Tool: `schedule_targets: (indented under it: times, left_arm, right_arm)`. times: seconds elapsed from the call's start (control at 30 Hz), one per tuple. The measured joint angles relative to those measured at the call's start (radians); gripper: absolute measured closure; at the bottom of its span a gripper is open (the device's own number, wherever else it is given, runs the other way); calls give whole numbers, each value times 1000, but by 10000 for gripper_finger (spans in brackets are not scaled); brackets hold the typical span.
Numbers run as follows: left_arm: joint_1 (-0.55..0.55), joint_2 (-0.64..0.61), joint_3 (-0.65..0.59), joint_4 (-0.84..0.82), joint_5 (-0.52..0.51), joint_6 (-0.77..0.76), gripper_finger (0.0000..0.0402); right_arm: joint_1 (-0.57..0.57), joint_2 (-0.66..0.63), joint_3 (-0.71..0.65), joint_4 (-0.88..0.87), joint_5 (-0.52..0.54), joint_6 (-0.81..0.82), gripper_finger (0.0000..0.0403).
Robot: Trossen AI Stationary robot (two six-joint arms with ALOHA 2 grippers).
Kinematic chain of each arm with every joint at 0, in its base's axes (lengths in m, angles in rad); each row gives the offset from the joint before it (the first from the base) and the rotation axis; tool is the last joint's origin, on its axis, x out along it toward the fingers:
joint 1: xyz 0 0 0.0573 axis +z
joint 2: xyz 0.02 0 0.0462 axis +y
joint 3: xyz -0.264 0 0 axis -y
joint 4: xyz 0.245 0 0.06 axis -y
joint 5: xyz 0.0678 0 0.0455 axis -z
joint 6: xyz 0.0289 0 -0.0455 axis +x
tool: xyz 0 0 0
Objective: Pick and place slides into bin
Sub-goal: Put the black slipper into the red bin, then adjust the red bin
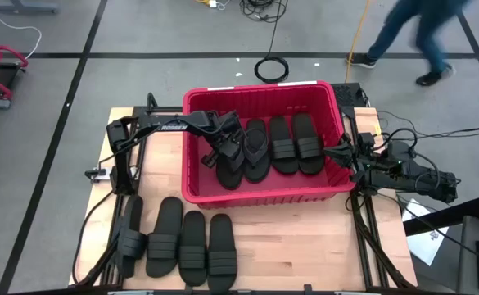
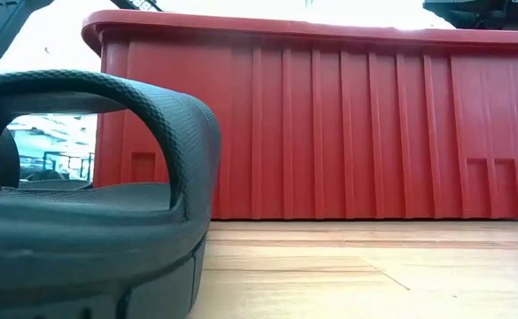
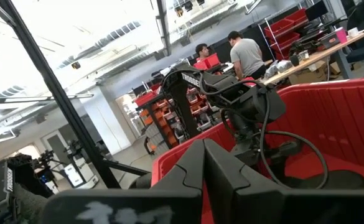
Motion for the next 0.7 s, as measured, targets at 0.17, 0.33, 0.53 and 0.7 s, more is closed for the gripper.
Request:
schedule_targets:
  times: [0.17, 0.33, 0.53, 0.7]
  left_arm:
    - [1, -29, 0, -13, -26, 0, 162]
    - [1, -69, 1, -16, -53, 22, 138]
    - [12, -123, 1, -12, -102, 43, 143]
    - [22, -216, 1, 0, -48, 12, 185]
  right_arm:
    - [0, 0, 0, 0, 0, 0, 403]
    - [0, 0, 0, 0, 0, 0, 403]
    - [0, 0, 0, 0, 0, 0, 403]
    - [0, 0, 0, 0, 0, 0, 403]
